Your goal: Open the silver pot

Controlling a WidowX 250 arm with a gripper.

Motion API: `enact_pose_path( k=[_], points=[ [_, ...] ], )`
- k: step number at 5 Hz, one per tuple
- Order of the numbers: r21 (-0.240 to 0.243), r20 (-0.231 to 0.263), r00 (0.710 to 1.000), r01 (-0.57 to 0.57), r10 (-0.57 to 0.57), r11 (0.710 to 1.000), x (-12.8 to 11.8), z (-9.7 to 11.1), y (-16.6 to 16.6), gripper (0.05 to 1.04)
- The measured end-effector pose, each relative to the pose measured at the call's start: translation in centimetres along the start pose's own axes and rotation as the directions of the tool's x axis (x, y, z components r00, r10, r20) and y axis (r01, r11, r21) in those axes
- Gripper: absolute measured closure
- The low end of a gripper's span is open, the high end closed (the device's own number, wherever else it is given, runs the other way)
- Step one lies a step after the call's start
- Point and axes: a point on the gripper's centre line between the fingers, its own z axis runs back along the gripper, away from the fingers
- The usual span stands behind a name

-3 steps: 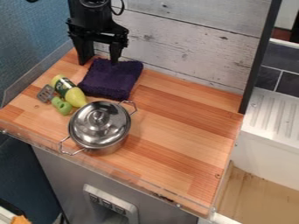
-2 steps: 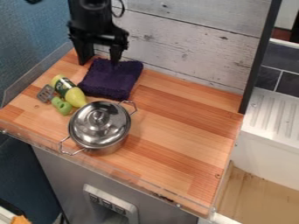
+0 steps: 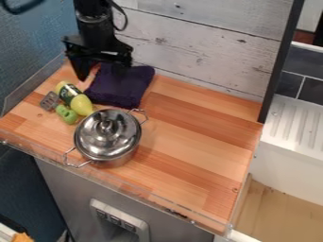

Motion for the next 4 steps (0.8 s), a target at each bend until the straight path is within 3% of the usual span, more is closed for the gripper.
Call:
enact_pose_path(
  k=[2, 3, 4],
  points=[
    [-0.008, -0.026, 0.997, 0.075, -0.075, 0.997, -3.9, -0.1, -0.1, 0.083],
    [-0.046, -0.058, 0.989, 0.132, -0.135, 0.990, -5.9, -1.2, -1.2, 0.083],
    [-0.044, -0.070, 0.982, 0.173, -0.176, 0.984, -6.7, -1.7, -2.0, 0.083]
  ],
)
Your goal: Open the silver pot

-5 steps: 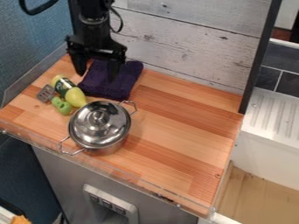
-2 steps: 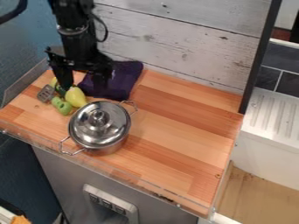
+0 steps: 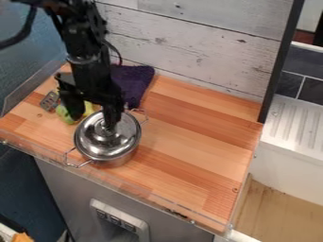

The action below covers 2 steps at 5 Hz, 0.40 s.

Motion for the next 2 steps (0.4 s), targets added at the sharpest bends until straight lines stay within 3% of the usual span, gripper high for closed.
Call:
enact_pose_path(
  k=[2],
  points=[
    [0.019, -0.013, 0.998, 0.060, -0.060, 0.998, -0.05, -1.21, -1.34, 0.121]
  ],
)
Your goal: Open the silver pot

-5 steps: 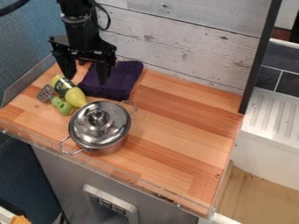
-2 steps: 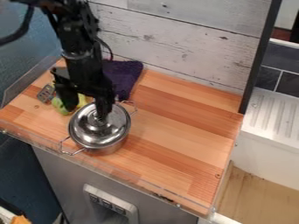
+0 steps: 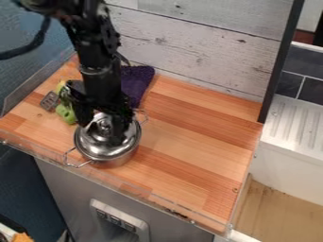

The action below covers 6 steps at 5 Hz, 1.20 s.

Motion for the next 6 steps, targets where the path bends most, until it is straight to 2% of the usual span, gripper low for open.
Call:
enact_pose_path(
  k=[1, 2, 3, 5, 6],
  points=[
    [0.031, 0.008, 1.000, 0.009, -0.009, 0.999, 0.7, -0.2, -0.1, 0.380],
    [0.041, 0.024, 1.000, 0.008, -0.009, 0.999, 0.9, -0.2, -0.1, 0.658],
    [0.024, 0.022, 1.000, 0.006, -0.007, 1.000, 0.7, -0.1, -0.3, 0.800],
    [-0.039, -0.001, 1.000, -0.024, 0.024, 0.999, 0.4, 0.5, 0.2, 0.801],
    [-0.080, 0.043, 0.995, -0.086, 0.090, 0.993, 2.1, 2.1, 1.6, 0.801]
  ],
)
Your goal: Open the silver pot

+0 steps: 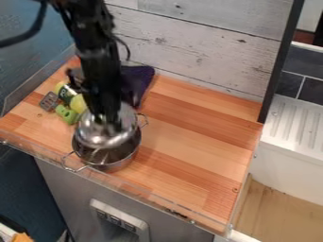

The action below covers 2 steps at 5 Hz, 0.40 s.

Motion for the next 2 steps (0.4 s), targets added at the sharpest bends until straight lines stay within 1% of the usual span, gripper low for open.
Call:
enact_pose_path(
  k=[1, 2],
  points=[
    [-0.025, 0.051, 0.998, -0.028, 0.029, 0.999, 2.6, 1.7, 0.4, 0.801],
    [-0.044, 0.044, 0.997, -0.065, 0.067, 0.997, 5.3, 1.1, 0.9, 0.801]
  ],
)
